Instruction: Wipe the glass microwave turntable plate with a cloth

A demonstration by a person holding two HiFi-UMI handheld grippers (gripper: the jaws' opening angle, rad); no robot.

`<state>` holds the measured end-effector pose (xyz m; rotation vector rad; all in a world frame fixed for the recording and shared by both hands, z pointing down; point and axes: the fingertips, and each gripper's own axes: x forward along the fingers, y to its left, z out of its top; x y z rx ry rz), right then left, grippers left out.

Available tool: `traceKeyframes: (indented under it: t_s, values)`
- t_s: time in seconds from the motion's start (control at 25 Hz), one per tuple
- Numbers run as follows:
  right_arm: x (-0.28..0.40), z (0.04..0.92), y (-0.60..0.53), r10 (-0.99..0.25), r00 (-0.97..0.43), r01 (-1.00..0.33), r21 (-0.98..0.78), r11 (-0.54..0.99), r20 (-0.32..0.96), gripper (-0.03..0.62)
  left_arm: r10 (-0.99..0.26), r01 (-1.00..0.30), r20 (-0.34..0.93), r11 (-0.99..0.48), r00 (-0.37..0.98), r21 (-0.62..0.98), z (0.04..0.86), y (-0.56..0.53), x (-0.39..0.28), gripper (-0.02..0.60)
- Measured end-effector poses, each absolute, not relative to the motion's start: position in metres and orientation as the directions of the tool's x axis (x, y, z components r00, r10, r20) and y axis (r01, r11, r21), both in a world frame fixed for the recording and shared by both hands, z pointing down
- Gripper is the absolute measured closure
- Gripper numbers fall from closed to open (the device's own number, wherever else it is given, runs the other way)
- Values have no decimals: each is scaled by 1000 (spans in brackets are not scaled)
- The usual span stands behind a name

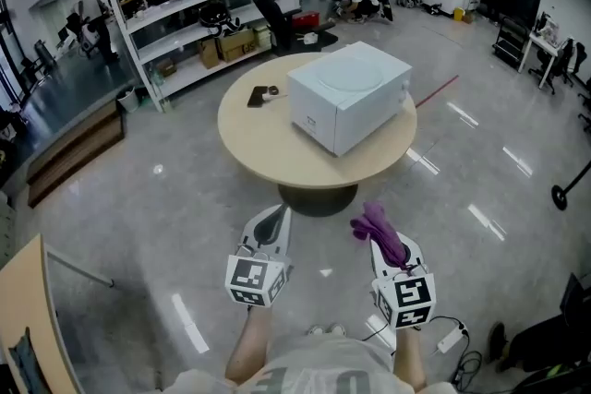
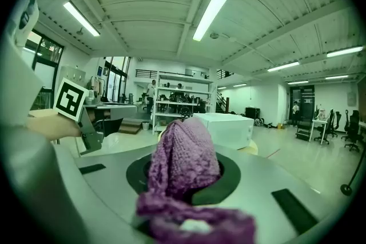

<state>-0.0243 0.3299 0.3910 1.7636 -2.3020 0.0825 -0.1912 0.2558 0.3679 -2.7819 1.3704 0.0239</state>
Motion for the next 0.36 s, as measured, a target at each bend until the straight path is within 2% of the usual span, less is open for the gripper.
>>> traceKeyframes:
  t_s: [0.36]
  values:
    - [-26, 396, 327, -935, -270, -951, 87, 296, 230, 537, -798, -799, -34, -601, 602, -31, 367, 260, -189, 580]
